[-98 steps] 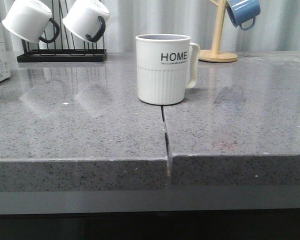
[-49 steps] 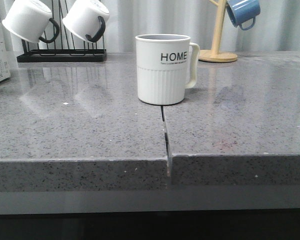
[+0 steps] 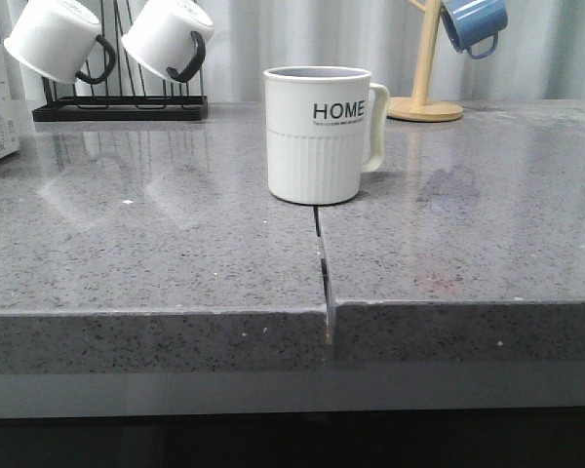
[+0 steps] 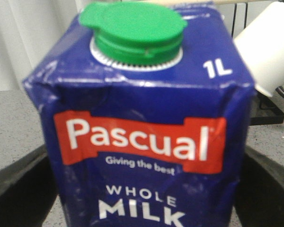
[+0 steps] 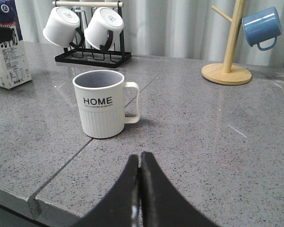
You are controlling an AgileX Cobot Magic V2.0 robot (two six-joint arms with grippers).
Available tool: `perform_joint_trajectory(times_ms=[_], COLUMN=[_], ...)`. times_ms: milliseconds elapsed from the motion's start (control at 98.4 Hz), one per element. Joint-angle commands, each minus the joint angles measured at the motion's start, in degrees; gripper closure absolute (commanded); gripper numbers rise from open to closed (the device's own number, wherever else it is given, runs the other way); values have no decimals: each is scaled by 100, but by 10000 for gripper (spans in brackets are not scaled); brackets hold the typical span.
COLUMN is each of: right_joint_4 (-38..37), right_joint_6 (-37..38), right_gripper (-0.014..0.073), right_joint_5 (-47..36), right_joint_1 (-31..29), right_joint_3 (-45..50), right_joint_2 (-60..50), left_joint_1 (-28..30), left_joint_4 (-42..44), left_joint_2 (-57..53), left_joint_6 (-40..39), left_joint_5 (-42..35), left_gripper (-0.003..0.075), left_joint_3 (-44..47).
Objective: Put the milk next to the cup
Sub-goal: 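Grasp the milk carton with the left gripper and lift it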
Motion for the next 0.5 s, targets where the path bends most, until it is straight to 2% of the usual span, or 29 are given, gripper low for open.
perform_joint_trajectory(times_ms=[0, 61, 102, 254, 376, 427, 488], right_joint_4=[16, 16, 16, 16, 16, 16, 16], right_joint_6=[-35, -35, -35, -35, -35, -35, -35], right_gripper=[662, 662, 662, 662, 662, 662, 662], right_joint_5=[-444, -444, -444, -444, -444, -444, -444], right_joint_1=[11, 11, 11, 11, 11, 11, 11], right_joint_3=[-146, -146, -146, -146, -146, -146, -146], right_joint_2=[39, 39, 39, 39, 39, 39, 39], left_joint_1=[-6, -6, -6, -6, -6, -6, -18], left_joint_4=[-12, -12, -12, -12, -12, -12, -12], left_joint_2=[-155, -155, -155, -155, -155, -155, -168], left_joint_6=[-120, -120, -120, -120, -120, -120, -120], left_joint_5=[-587, -608, -608, -608, -608, -608, -608], left_gripper=[102, 125, 174, 445, 620, 661, 674], left_joint_3=[-210, -210, -210, -210, -210, -210, -210])
